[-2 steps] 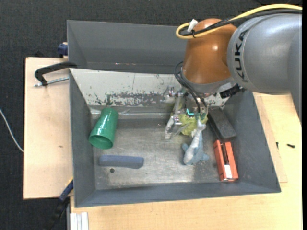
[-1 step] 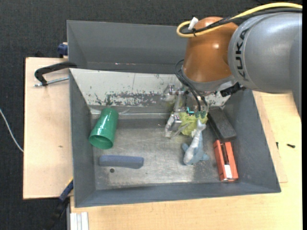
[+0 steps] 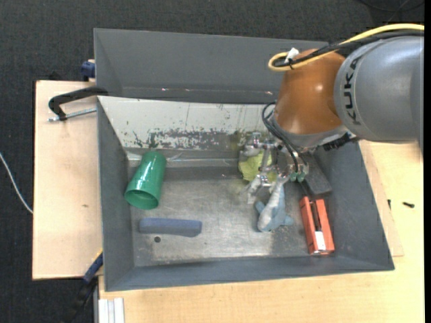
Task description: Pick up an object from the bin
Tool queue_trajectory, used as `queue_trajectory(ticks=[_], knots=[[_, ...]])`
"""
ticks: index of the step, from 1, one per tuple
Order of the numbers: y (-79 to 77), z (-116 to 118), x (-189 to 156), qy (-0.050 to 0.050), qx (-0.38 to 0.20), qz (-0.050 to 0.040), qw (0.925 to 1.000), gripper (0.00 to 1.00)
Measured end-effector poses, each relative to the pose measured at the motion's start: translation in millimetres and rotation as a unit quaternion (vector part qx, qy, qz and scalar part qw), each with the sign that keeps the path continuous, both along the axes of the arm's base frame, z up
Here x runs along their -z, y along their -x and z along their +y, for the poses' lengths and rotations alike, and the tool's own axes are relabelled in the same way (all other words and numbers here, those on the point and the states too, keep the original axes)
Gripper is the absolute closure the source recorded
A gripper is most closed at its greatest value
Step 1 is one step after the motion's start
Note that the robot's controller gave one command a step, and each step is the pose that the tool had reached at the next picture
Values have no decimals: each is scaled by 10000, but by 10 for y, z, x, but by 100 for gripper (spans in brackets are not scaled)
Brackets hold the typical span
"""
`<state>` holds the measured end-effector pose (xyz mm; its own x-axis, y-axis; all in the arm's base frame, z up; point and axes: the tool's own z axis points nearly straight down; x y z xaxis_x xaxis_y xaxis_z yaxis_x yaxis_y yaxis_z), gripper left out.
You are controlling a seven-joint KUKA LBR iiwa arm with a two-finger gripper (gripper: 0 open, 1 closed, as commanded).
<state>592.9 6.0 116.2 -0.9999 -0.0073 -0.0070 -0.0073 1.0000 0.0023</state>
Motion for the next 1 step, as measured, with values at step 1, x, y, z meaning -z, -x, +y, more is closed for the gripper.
queue_trajectory(ticks=[1], knots=[[254,-451,413,10,-480,-2,9988,100]])
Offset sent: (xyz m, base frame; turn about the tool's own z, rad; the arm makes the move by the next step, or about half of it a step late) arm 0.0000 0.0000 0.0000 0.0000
